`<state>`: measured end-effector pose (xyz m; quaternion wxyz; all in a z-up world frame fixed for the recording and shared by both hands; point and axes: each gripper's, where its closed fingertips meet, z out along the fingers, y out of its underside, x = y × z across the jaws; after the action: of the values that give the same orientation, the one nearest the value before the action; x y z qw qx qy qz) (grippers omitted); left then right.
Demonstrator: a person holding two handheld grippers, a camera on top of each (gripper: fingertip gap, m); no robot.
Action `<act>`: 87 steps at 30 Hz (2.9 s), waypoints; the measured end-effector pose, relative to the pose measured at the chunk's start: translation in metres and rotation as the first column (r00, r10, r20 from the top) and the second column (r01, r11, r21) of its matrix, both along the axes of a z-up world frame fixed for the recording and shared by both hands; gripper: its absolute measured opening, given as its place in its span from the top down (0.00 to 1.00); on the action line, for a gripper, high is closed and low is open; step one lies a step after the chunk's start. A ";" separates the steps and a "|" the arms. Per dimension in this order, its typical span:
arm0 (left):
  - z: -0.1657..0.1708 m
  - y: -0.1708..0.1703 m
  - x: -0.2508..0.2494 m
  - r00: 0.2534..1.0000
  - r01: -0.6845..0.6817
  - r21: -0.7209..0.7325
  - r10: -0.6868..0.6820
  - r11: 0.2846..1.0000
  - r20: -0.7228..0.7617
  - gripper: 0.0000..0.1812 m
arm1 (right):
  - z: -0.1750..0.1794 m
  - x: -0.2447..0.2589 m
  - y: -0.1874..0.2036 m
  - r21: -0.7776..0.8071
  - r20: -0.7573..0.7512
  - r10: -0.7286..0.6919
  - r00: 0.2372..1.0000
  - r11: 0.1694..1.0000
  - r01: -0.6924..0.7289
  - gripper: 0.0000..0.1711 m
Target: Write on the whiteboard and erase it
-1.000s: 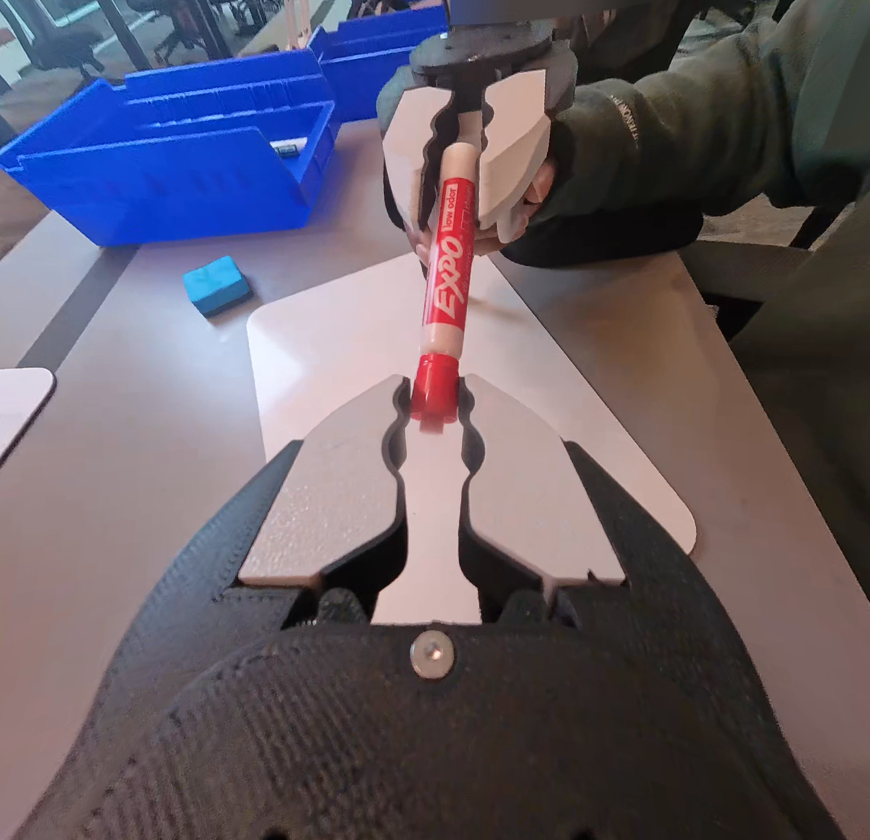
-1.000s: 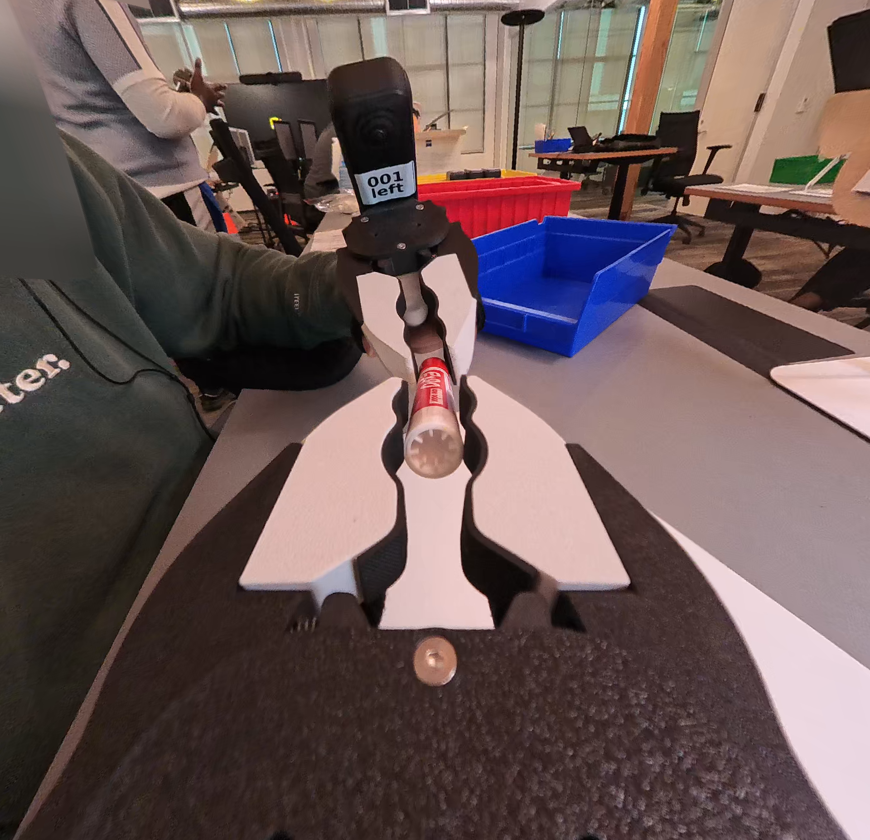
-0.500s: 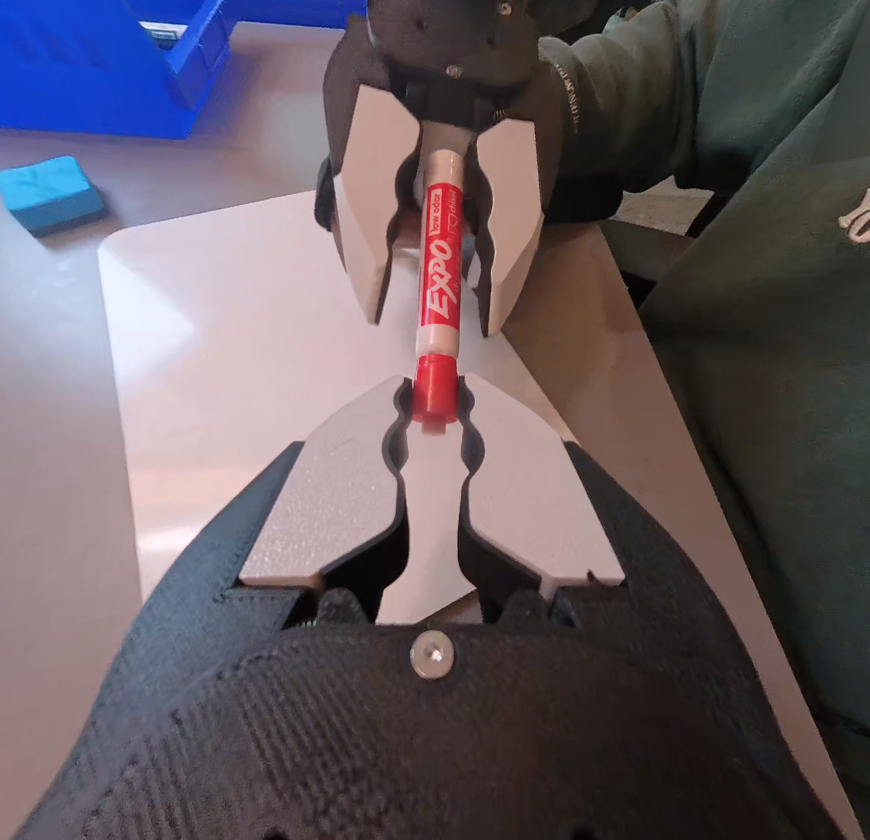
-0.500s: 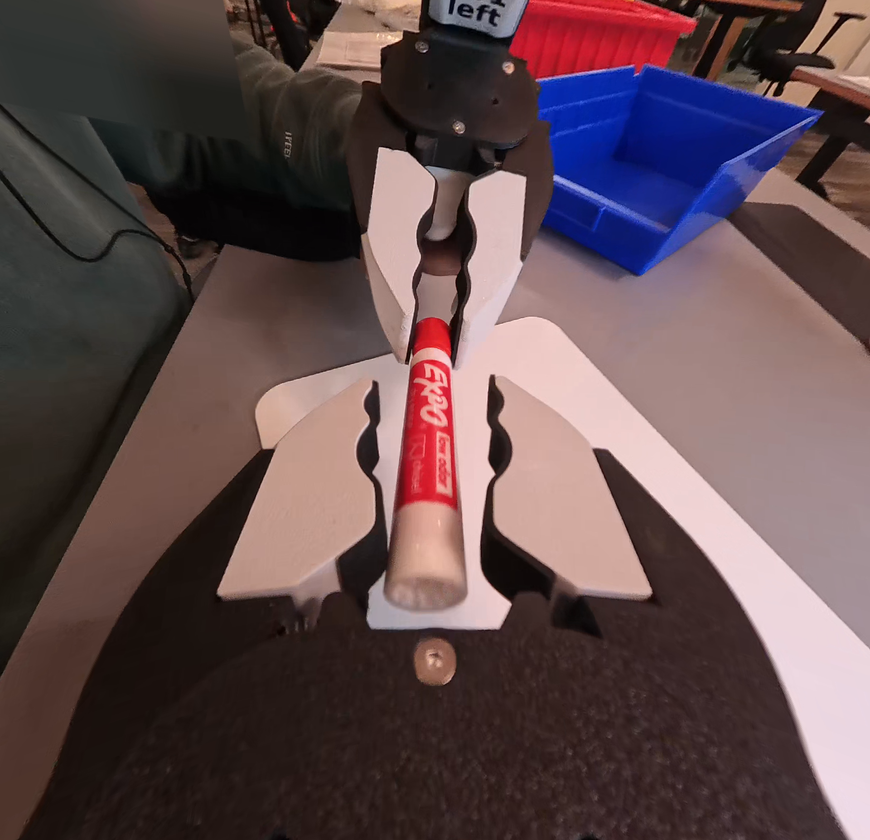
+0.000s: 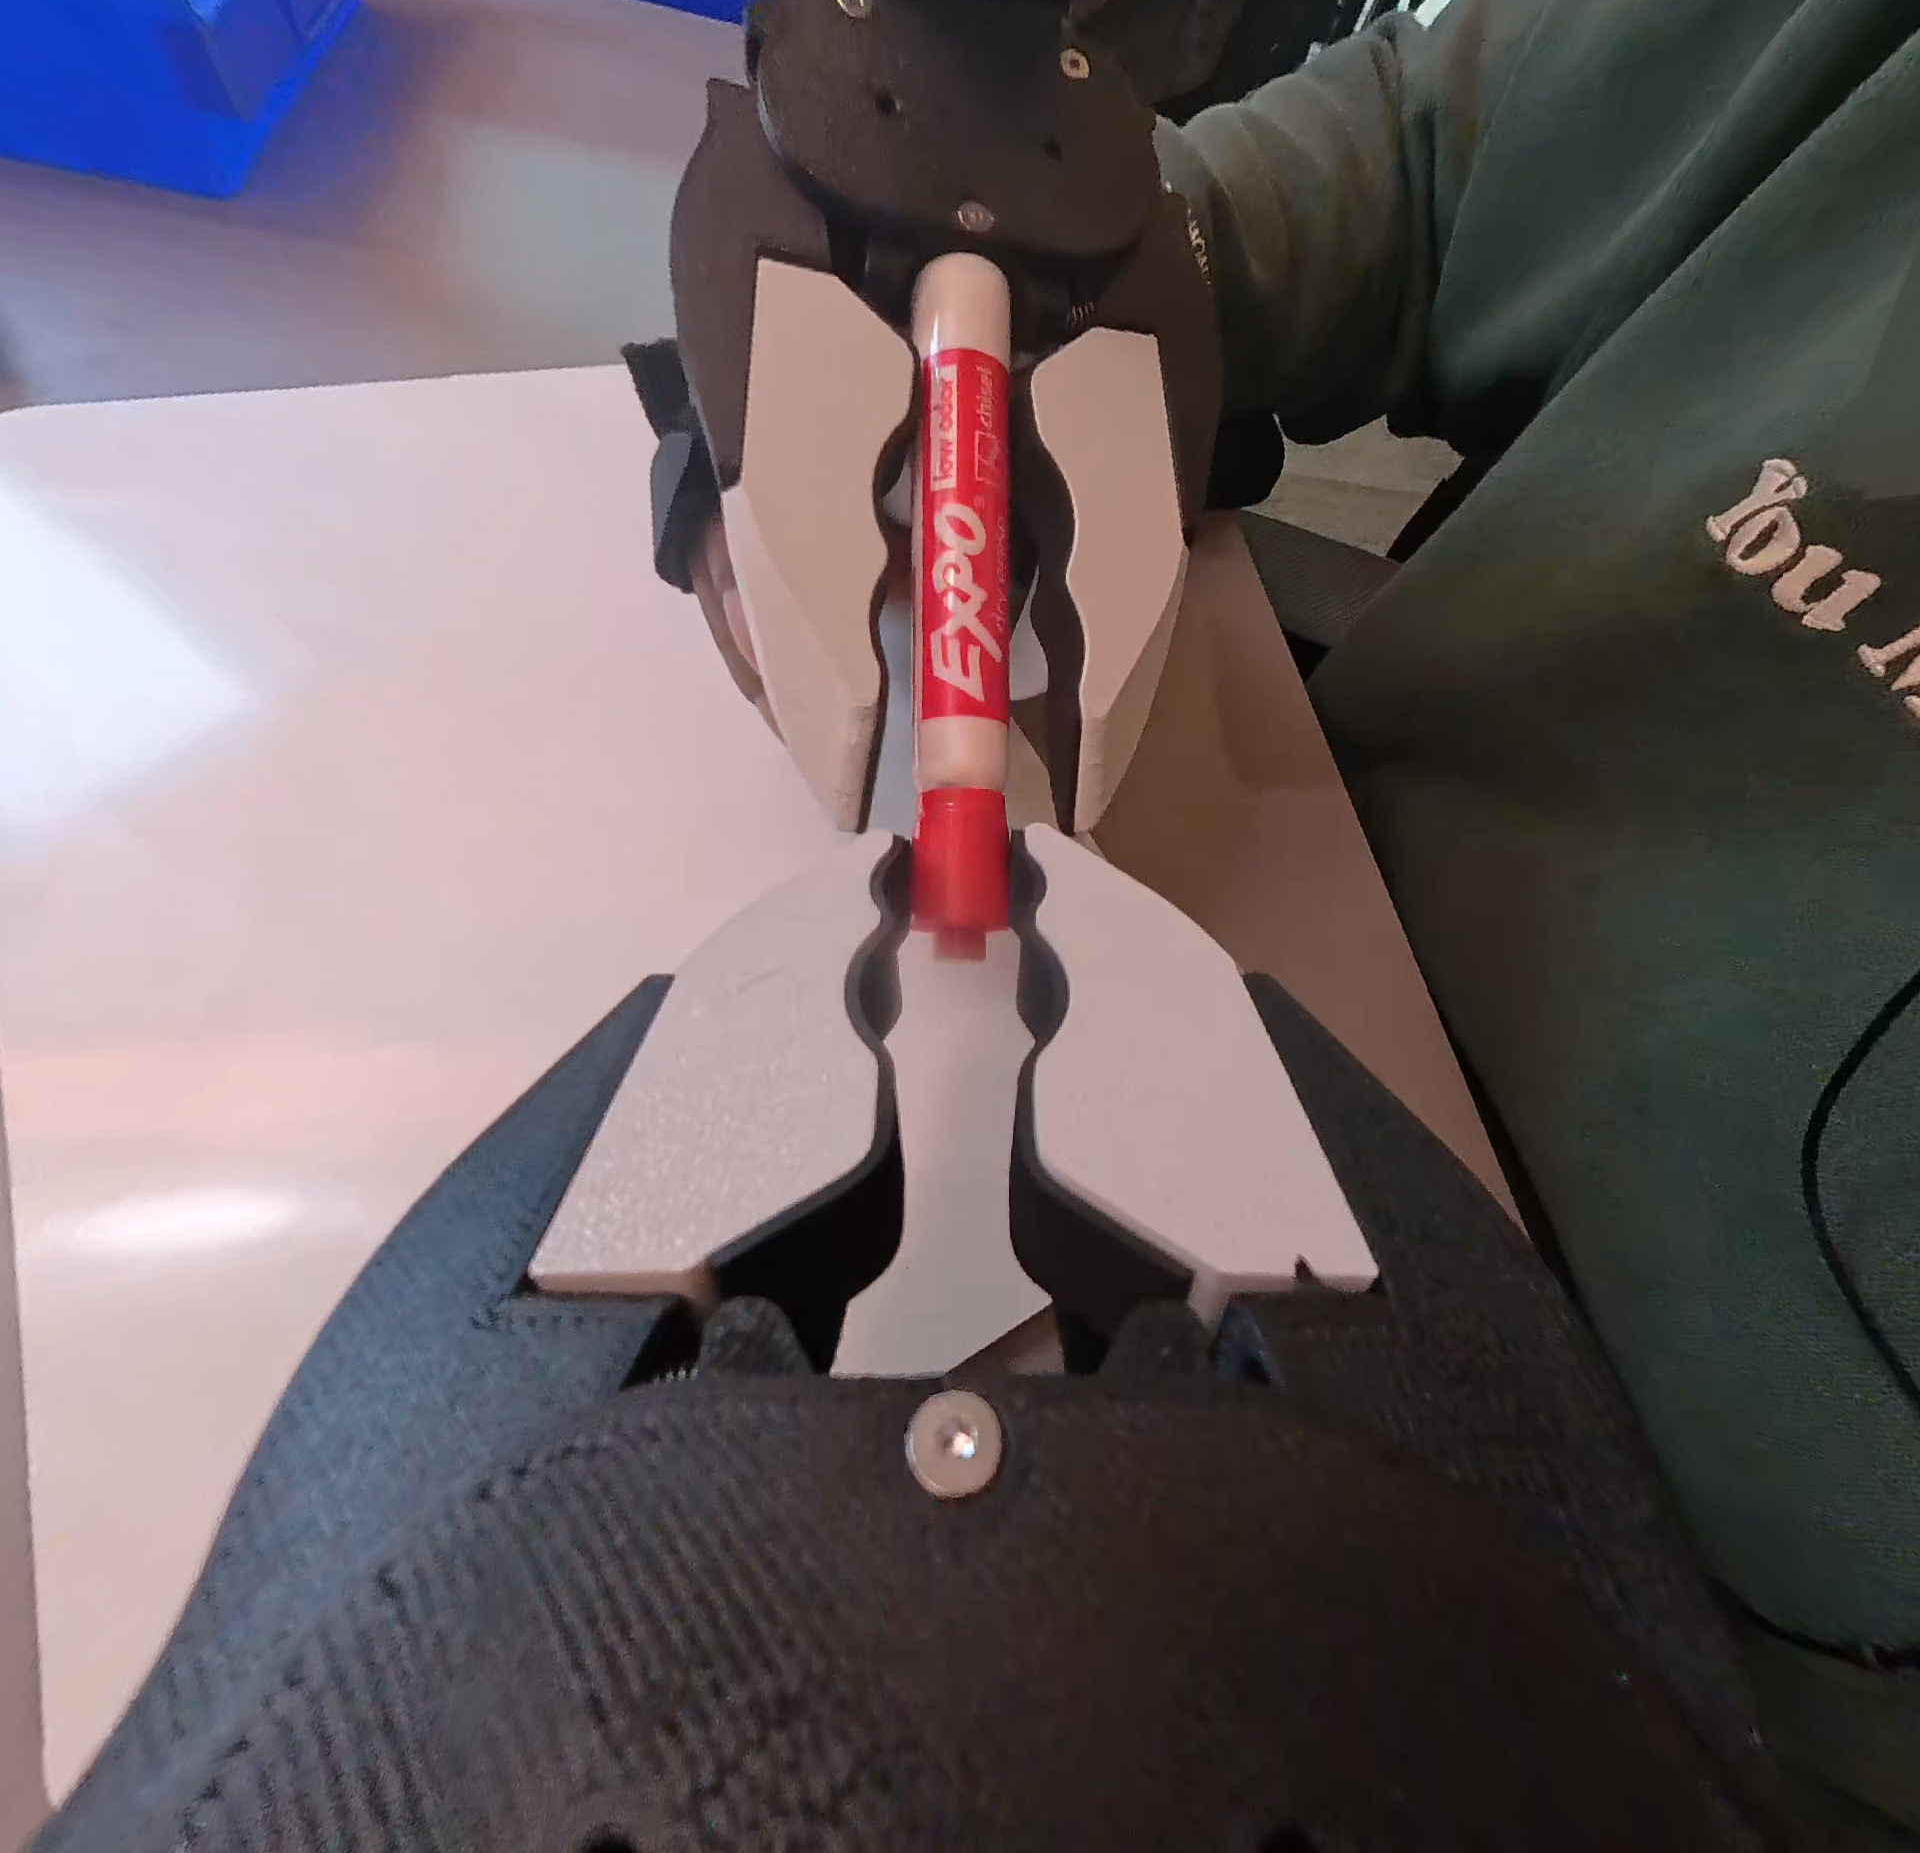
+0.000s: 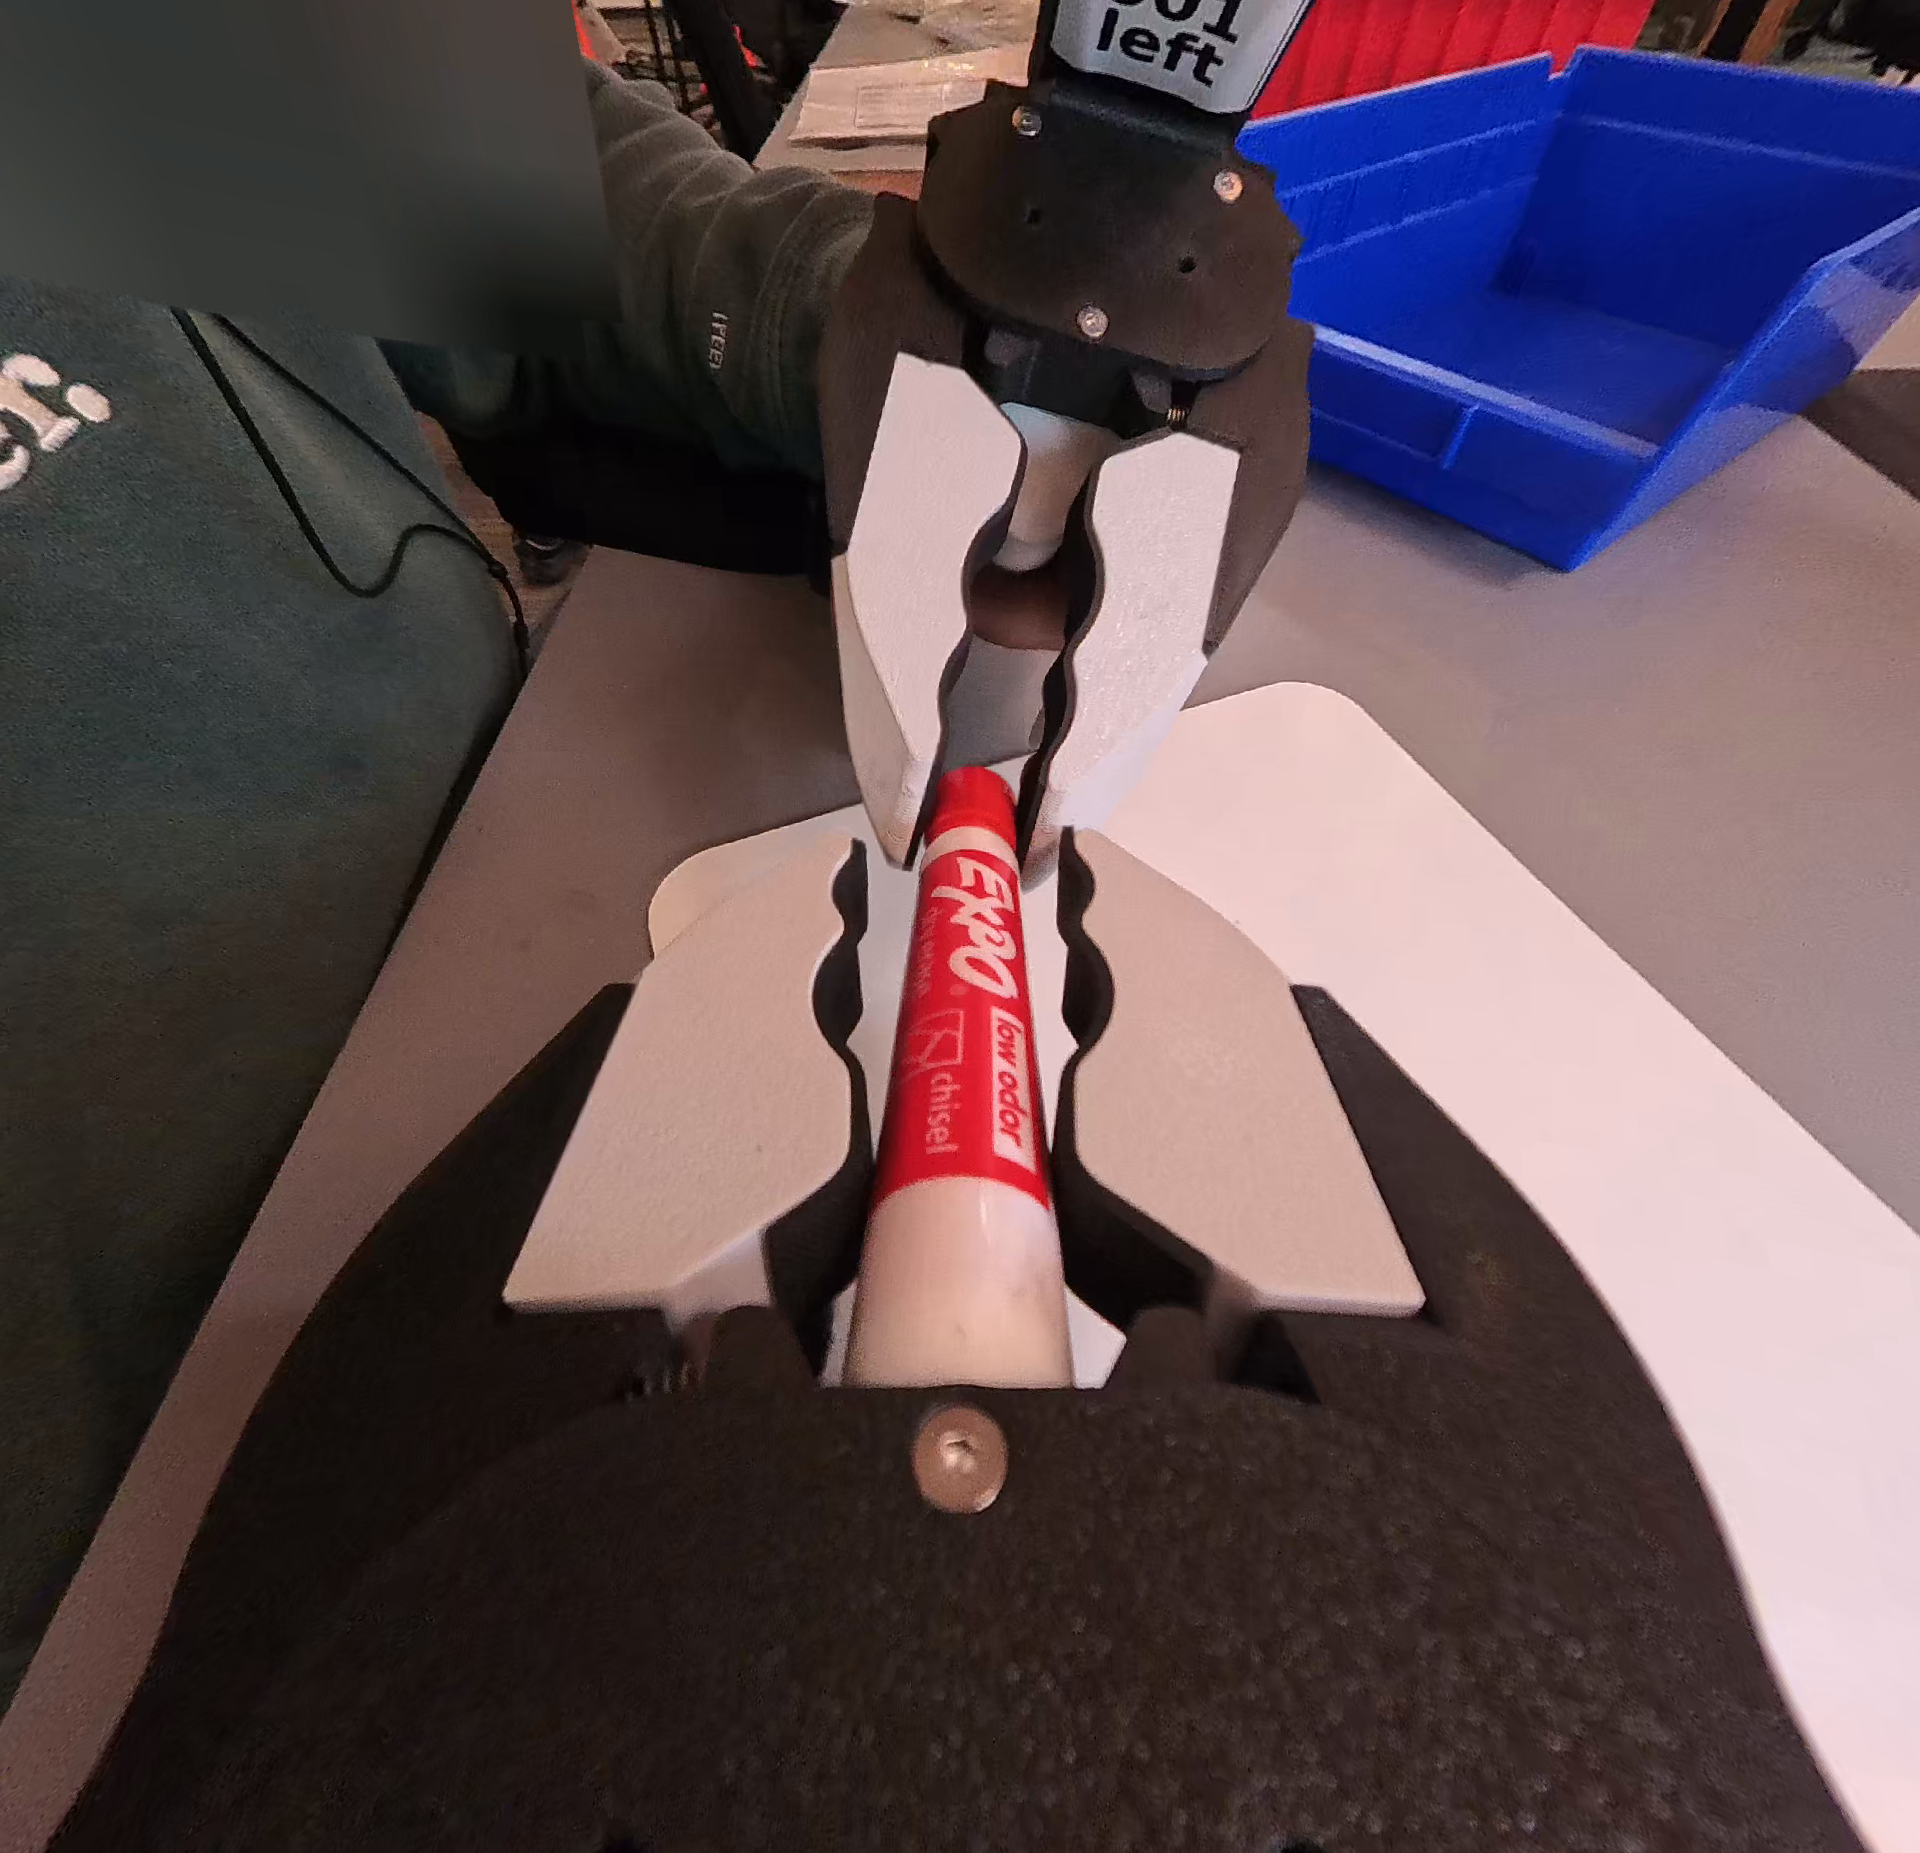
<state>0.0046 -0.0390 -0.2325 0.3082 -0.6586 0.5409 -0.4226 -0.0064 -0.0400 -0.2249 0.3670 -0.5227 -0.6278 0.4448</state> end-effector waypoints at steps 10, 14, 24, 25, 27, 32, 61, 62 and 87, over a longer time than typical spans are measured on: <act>-0.006 -0.003 0.001 1.000 -0.008 -0.062 0.006 0.998 -0.022 0.90 | -0.006 0.000 0.000 -0.017 0.040 -0.001 0.999 1.000 0.002 0.81; 0.001 0.001 0.002 1.000 -0.021 -0.084 0.022 0.996 0.010 0.90 | 0.006 0.001 0.004 -0.078 -0.002 -0.013 1.000 0.997 0.013 0.81; 0.061 0.013 0.010 0.973 -0.064 -0.008 0.064 0.998 0.220 0.89 | 0.062 0.013 0.013 -0.177 -0.175 -0.028 0.984 0.984 -0.003 0.81; 0.065 0.012 0.012 0.970 -0.064 -0.008 0.064 0.998 0.235 0.89 | 0.067 0.014 0.012 -0.201 -0.196 -0.022 0.980 0.979 -0.018 0.81; 0.069 0.010 0.015 0.969 -0.071 0.007 0.067 0.997 0.240 0.89 | 0.073 0.016 0.010 -0.214 -0.213 -0.015 0.977 0.976 -0.032 0.82; 0.076 0.006 0.016 0.963 -0.094 0.017 0.087 0.995 0.254 0.89 | 0.079 0.018 0.006 -0.156 -0.207 -0.005 0.978 0.987 -0.028 0.82; 0.019 0.028 -0.074 0.923 -0.364 0.079 0.348 0.928 0.164 0.90 | 0.021 0.020 0.070 -0.068 0.053 -0.214 0.975 0.974 0.218 0.80; 0.018 0.031 -0.077 0.919 -0.376 0.094 0.358 0.922 0.162 0.90 | 0.022 0.016 0.071 -0.076 0.050 -0.209 0.977 0.974 0.212 0.80; 0.018 0.064 -0.115 0.849 -0.526 0.253 0.518 0.812 0.104 0.90 | -0.022 -0.061 0.078 0.138 0.541 -0.096 0.836 0.990 0.025 0.80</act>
<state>-0.1108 0.0251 -0.2142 0.5077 -0.7265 0.3876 -0.2535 -0.0674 0.0383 -0.2471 0.2189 -0.6234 -0.7161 0.2253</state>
